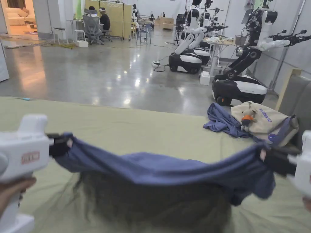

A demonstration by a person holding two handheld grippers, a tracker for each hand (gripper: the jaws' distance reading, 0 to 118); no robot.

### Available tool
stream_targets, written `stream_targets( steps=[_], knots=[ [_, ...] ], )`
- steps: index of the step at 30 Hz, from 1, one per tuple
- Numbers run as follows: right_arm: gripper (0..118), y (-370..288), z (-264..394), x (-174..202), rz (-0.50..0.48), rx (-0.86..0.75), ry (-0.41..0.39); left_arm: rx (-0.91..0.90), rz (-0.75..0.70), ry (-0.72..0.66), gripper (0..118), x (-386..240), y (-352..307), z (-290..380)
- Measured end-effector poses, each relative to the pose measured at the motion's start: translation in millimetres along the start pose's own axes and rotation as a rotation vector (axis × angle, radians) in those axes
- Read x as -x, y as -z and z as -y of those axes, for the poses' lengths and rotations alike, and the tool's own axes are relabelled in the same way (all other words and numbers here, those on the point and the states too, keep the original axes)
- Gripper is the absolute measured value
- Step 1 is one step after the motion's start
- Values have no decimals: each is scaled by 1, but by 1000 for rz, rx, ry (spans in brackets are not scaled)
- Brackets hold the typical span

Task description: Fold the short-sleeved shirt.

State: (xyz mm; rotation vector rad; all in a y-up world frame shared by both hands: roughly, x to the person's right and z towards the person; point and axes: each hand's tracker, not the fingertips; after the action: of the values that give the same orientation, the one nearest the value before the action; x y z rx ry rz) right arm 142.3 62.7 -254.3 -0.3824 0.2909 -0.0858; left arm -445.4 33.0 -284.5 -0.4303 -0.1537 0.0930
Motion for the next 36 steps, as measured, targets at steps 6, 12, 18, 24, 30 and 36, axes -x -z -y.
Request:
stream_targets(
  steps=[6, 12, 18, 24, 30, 36],
  knots=[
    [4, -38, 128, 8, -4, 135, 47, 136, -13, -2, 4, -7, -28, 127],
    [4, -98, 186, 2, 2, 166, 67, 176, -18, -109, 5, 17, -66, 199],
    [4, -140, 200, 7, -2, 205, 97, 166, -6, -90, 5, 21, -104, 215],
    [118, -141, 213, 28, 229, 226, 29, 161, -216, -213, 118, -5, -120, 212],
    [118, -176, 138, 83, 270, -178, -91, -273, -110, -131, 118, -58, -214, 125],
    [1, -140, 113, 92, 84, -203, -72, -18, -63, -130, 0, -66, -134, 118]
  ],
)
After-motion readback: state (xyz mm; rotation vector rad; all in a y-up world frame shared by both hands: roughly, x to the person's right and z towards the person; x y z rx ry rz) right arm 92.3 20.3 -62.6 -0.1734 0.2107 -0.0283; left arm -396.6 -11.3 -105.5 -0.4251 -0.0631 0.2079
